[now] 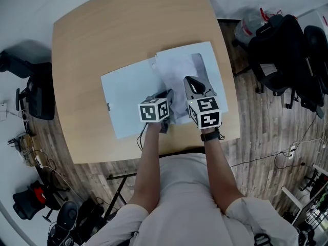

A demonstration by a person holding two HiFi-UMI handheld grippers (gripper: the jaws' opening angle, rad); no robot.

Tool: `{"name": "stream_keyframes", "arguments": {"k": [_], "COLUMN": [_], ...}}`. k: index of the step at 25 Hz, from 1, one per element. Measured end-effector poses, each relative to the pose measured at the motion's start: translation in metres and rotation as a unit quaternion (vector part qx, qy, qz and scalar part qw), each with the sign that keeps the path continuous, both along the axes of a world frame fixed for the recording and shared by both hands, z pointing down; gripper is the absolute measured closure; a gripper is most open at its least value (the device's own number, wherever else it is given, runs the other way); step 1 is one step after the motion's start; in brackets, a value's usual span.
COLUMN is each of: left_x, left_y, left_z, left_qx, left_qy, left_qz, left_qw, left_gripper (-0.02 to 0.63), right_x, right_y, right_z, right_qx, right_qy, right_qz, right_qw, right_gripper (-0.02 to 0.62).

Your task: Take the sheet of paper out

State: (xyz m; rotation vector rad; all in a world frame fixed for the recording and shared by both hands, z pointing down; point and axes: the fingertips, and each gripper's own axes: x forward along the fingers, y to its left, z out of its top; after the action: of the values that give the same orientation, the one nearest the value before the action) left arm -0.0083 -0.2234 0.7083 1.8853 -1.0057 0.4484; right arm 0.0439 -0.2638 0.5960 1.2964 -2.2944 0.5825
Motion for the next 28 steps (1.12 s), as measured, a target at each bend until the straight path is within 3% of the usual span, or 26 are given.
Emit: {"name": "stream_keyframes", "arguments": {"k": [11, 28], "left_x": [-0.014, -0.068], "left_y": [0.001, 0.005], "left_z": [-0.008, -0.033], "left_qx": [-0.004, 0.019], "left_qy": [0.005, 0.002], "left_qz": [-0.028, -0.092], "left_qw": [0.9996, 0.9955], "left_gripper": [0.594, 0.594], "right_x": [-0.013, -0.045], "right_y": [0.003, 0.011], "right_z": [-0.008, -0.029], "right_qx": [0.009, 0.026], "right_qy": [-0.004, -0.007], "right_qz": [-0.015, -0.049], "right_qw": [1.000, 0.998], "right_gripper": [0.581, 0.581]}}
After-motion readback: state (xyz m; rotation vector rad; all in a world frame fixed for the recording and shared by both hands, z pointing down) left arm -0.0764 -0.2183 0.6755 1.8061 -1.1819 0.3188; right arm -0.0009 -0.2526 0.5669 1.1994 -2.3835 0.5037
